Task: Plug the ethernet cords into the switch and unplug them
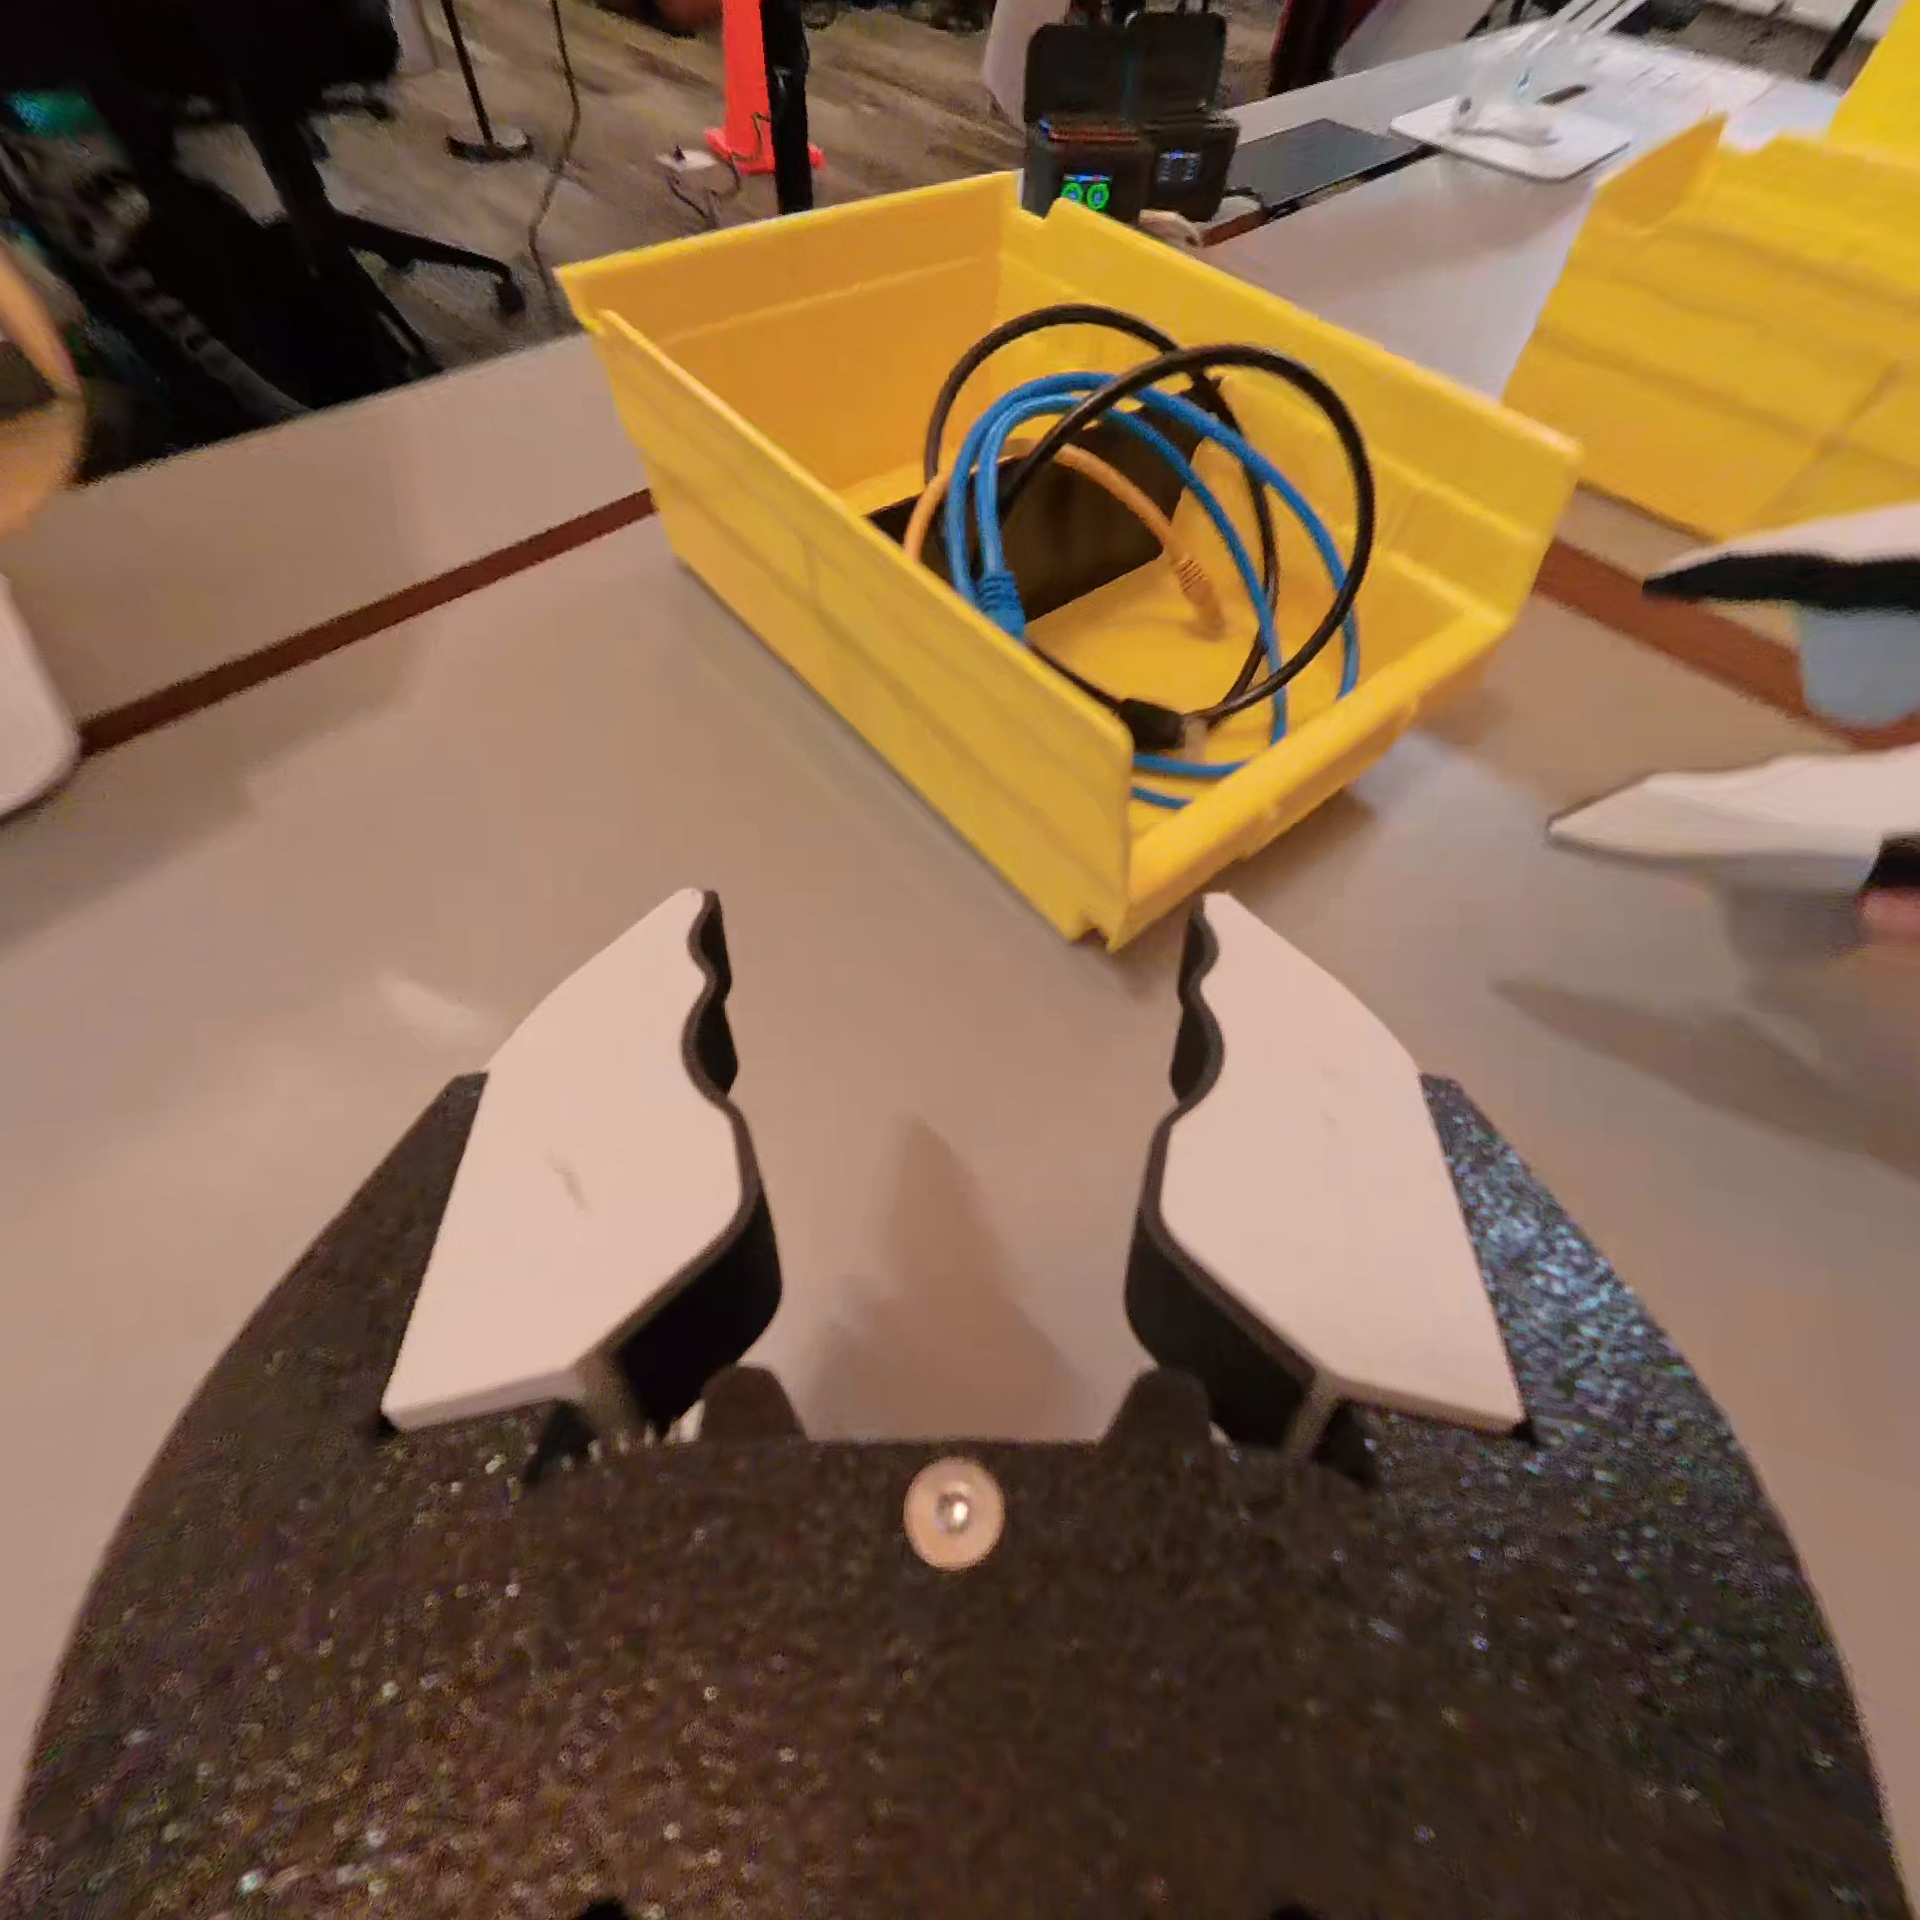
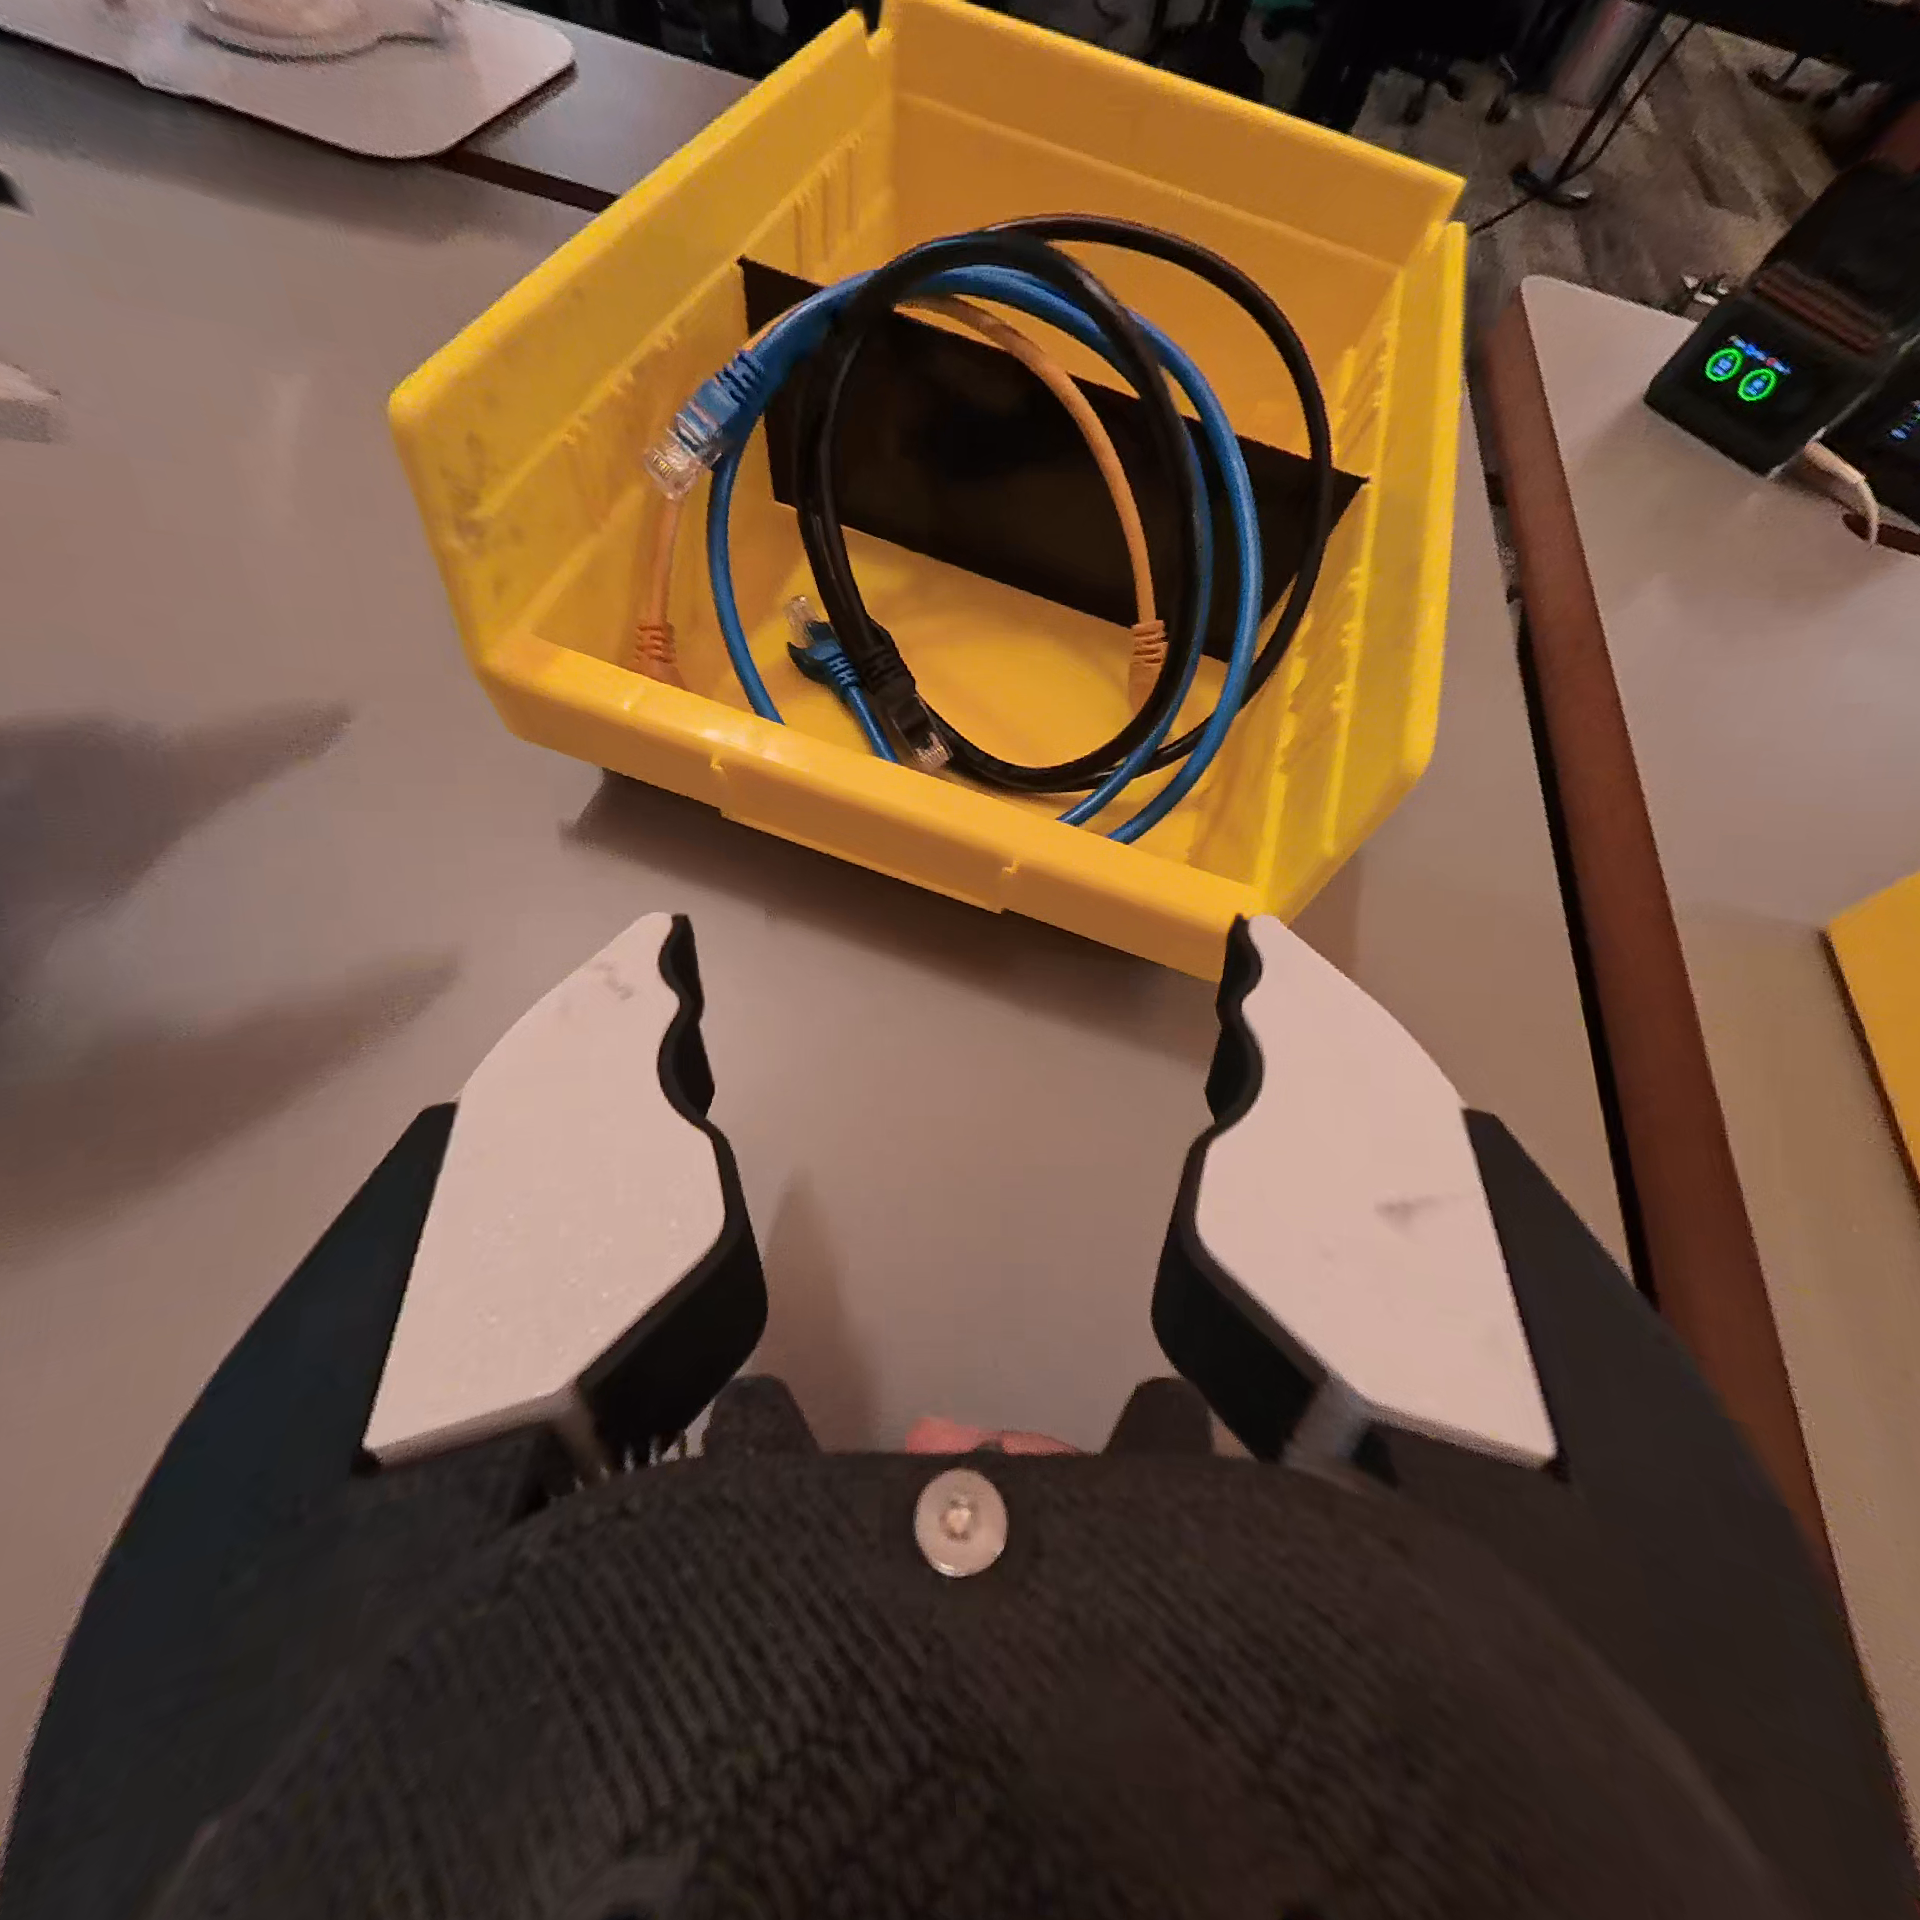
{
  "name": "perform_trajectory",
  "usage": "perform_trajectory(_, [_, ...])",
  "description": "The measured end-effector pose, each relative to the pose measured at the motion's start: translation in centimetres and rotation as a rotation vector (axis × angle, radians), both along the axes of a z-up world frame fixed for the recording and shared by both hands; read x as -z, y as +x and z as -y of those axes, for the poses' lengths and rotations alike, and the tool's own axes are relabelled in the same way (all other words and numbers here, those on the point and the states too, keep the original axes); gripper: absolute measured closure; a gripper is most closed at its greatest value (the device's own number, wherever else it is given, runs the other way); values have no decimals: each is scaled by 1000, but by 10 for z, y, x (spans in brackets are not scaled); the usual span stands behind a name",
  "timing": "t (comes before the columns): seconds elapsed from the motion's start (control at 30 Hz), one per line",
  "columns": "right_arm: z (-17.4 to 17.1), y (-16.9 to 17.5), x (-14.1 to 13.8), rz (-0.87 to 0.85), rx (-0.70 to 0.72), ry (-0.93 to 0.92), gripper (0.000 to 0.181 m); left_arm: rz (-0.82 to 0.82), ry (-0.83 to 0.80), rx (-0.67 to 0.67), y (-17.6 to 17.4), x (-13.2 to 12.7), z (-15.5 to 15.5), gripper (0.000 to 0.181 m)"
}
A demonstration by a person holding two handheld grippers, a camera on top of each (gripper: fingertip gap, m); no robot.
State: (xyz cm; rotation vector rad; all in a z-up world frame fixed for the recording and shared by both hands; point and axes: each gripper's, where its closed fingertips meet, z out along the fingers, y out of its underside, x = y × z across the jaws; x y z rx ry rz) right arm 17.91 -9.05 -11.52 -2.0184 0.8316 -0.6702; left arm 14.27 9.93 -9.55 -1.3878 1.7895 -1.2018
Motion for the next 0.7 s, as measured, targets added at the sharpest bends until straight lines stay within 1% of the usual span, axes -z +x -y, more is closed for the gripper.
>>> perform_trajectory(0.1, [-1,1,-7,-3,-8,83,90,-120,-30,5,29,13,23,88])
perform_trajectory(0.17, [0,1,-11,-5,-5,120,91,-140,-40,-32,47,18,30,90])
perform_trajectory(0.23, [6,4,-13,8,20,119,91,-137,-55,-36,62,20,41,88])
perform_trajectory(0.27, [8,5,-13,11,31,118,92,-153,-36,-48,70,26,43,89])
perform_trajectory(0.3, [9,5,-14,11,35,120,92,-186,1,-61,77,35,42,96])
perform_trajectory(0.33, [7,4,-14,8,28,124,92,-209,41,-67,83,43,39,109])
perform_trajectory(0.37, [5,3,-14,5,17,128,93,-203,46,-43,87,45,41,115])
perform_trajectory(0.4, [4,1,-16,7,9,132,93,-187,48,-54,88,43,39,144])
perform_trajectory(0.43, [3,0,-18,13,3,137,93,-167,107,-95,90,42,27,156])
perform_trajectory(0.47, [2,-1,-21,21,-2,141,93,-136,182,-117,89,41,15,164])
perform_trajectory(0.5, [2,-2,-25,28,-5,147,94,-111,203,-134,86,40,4,169])
perform_trajectory(0.53, [1,-3,-28,35,-9,154,95,-90,179,-131,81,40,-6,173])
perform_trajectory(0.6, [-2,-7,-37,50,-24,173,96,-60,91,-83,60,39,-25,175])
perform_trajectory(0.63, [-3,-10,-42,61,-31,182,97,-54,36,-61,44,39,-34,176])
perform_trajectory(0.7, [-9,-16,-53,88,-58,198,97,-36,0,0,5,38,-57,176])
